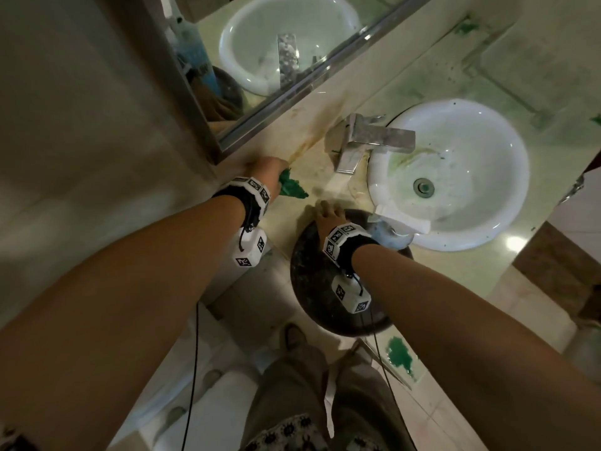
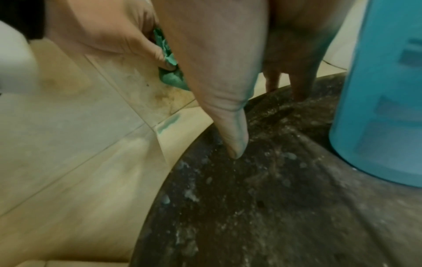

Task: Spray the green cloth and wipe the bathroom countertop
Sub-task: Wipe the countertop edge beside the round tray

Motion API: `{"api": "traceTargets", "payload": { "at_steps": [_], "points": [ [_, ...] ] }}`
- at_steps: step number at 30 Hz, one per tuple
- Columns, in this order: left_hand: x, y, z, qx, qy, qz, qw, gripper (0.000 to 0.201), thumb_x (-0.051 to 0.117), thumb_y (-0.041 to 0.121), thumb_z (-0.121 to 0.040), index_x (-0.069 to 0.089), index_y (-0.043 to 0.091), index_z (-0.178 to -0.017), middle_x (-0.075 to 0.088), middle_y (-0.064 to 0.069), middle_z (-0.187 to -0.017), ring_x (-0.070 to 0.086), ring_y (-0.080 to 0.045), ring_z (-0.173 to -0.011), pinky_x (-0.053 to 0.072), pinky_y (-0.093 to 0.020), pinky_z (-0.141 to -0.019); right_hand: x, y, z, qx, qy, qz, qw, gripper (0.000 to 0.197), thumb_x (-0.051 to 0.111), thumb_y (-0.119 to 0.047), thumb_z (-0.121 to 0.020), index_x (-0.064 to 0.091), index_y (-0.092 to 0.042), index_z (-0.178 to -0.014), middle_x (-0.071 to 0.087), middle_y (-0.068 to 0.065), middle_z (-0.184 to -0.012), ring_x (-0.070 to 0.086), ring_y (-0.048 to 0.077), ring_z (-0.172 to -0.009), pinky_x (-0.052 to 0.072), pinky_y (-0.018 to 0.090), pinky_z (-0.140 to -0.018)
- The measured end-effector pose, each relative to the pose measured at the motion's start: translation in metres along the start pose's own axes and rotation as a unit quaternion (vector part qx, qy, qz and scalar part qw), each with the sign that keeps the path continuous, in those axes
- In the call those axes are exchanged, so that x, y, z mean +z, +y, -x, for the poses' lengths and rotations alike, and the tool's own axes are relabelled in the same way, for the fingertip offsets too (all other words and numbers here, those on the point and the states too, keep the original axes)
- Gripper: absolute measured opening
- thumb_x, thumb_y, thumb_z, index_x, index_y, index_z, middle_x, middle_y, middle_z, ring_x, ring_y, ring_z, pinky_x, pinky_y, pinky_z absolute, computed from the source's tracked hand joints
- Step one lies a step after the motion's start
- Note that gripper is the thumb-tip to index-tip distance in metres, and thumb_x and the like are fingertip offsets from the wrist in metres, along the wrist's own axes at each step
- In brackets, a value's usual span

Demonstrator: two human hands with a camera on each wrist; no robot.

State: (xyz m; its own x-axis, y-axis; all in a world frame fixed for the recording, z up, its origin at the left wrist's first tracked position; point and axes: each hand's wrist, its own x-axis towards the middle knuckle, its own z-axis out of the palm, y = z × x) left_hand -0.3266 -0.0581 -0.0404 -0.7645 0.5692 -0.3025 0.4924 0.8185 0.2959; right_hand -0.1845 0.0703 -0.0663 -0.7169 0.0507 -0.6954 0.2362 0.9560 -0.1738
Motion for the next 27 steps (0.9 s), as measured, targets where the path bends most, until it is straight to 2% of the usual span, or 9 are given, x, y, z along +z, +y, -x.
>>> {"api": "traceTargets", "payload": {
  "at_steps": [3, 6, 8, 10, 13, 16, 20, 24, 27],
  "points": [
    [0.004, 0.003, -0.013, 0.028, 0.005, -0.029, 0.999, 0.028, 0.057, 0.002, -0.086, 0.064, 0.005, -0.113, 0.065, -0.018, -0.112, 0.064, -0.036, -0.102, 0.051, -0.038, -0.092, 0.007, 0.003, -0.006, -0.01, -0.014, -0.005, 1.0, 0.1, 0.069, -0.02, -0.081, 0.001, -0.02, -0.155, -0.014, 0.008, -0.162, -0.012, 0.041, -0.148, 0.013, 0.062, -0.117],
    [0.008, 0.007, -0.023, 0.089, 0.004, -0.093, 0.992, 0.022, 0.053, -0.003, -0.085, 0.062, 0.001, -0.105, 0.061, -0.02, -0.111, 0.062, -0.036, -0.102, 0.05, -0.039, -0.087, 0.009, 0.005, -0.009, -0.017, -0.01, 0.007, 1.0, 0.106, 0.075, -0.02, -0.076, 0.004, -0.022, -0.155, -0.014, 0.009, -0.162, -0.013, 0.041, -0.148, 0.014, 0.062, -0.116],
    [0.013, 0.007, -0.027, 0.109, -0.014, -0.149, 0.983, 0.026, 0.053, -0.006, -0.084, 0.061, 0.0, -0.108, 0.057, -0.019, -0.116, 0.06, -0.038, -0.106, 0.051, -0.042, -0.088, 0.009, 0.007, -0.01, -0.019, -0.011, 0.009, 1.0, 0.105, 0.075, -0.019, -0.076, 0.005, -0.022, -0.155, -0.014, 0.008, -0.162, -0.012, 0.041, -0.148, 0.016, 0.061, -0.116],
    [0.016, 0.006, -0.03, 0.119, -0.032, -0.189, 0.974, 0.034, 0.056, -0.004, -0.085, 0.058, 0.002, -0.119, 0.054, -0.019, -0.122, 0.057, -0.04, -0.11, 0.052, -0.045, -0.089, 0.008, 0.008, -0.011, -0.018, -0.012, 0.008, 1.0, 0.104, 0.074, -0.018, -0.077, 0.005, -0.022, -0.155, -0.014, 0.008, -0.162, -0.012, 0.04, -0.148, 0.017, 0.061, -0.116],
    [0.021, 0.002, -0.033, 0.121, -0.063, -0.237, 0.962, 0.038, 0.052, 0.003, -0.089, 0.052, 0.006, -0.128, 0.05, -0.019, -0.128, 0.055, -0.04, -0.113, 0.049, -0.043, -0.085, 0.007, 0.008, -0.012, -0.014, -0.015, 0.01, 1.0, 0.106, 0.076, -0.02, -0.076, 0.005, -0.023, -0.155, -0.014, 0.008, -0.162, -0.012, 0.039, -0.148, 0.017, 0.061, -0.115],
    [0.03, -0.003, -0.031, 0.131, -0.087, -0.313, 0.937, 0.037, 0.051, -0.001, -0.087, 0.058, -0.001, -0.123, 0.052, -0.019, -0.13, 0.049, -0.037, -0.122, 0.049, -0.046, -0.094, 0.009, 0.007, -0.015, -0.011, -0.016, 0.015, 1.0, 0.11, 0.078, -0.023, -0.074, 0.003, -0.023, -0.155, -0.015, 0.008, -0.162, -0.011, 0.039, -0.149, 0.018, 0.061, -0.114],
    [0.035, -0.003, -0.025, 0.129, -0.101, -0.355, 0.92, 0.033, 0.052, -0.004, -0.087, 0.064, -0.002, -0.118, 0.058, -0.017, -0.124, 0.046, -0.033, -0.124, 0.051, -0.044, -0.094, 0.008, 0.007, -0.015, -0.008, -0.019, 0.023, 1.0, 0.11, 0.077, -0.022, -0.075, 0.002, -0.024, -0.155, -0.017, 0.007, -0.162, -0.011, 0.039, -0.148, 0.02, 0.062, -0.113],
    [0.03, -0.005, -0.021, 0.127, -0.142, -0.368, 0.91, 0.028, 0.05, -0.005, -0.089, 0.067, -0.003, -0.111, 0.065, -0.017, -0.112, 0.063, -0.034, -0.106, 0.055, -0.04, -0.083, 0.007, 0.008, -0.014, -0.01, -0.02, 0.023, 0.999, 0.109, 0.077, -0.022, -0.076, 0.002, -0.024, -0.155, -0.017, 0.008, -0.162, -0.011, 0.039, -0.148, 0.02, 0.062, -0.113],
    [0.03, -0.012, -0.012, 0.132, -0.157, -0.375, 0.904, 0.026, 0.053, -0.005, -0.087, 0.068, -0.001, -0.107, 0.069, -0.014, -0.105, 0.067, -0.032, -0.098, 0.055, -0.037, -0.077, 0.008, 0.007, -0.012, -0.012, -0.015, 0.025, 0.999, 0.109, 0.077, -0.021, -0.076, 0.002, -0.023, -0.155, -0.017, 0.009, -0.162, -0.011, 0.039, -0.148, 0.02, 0.061, -0.114]
  ]
}}
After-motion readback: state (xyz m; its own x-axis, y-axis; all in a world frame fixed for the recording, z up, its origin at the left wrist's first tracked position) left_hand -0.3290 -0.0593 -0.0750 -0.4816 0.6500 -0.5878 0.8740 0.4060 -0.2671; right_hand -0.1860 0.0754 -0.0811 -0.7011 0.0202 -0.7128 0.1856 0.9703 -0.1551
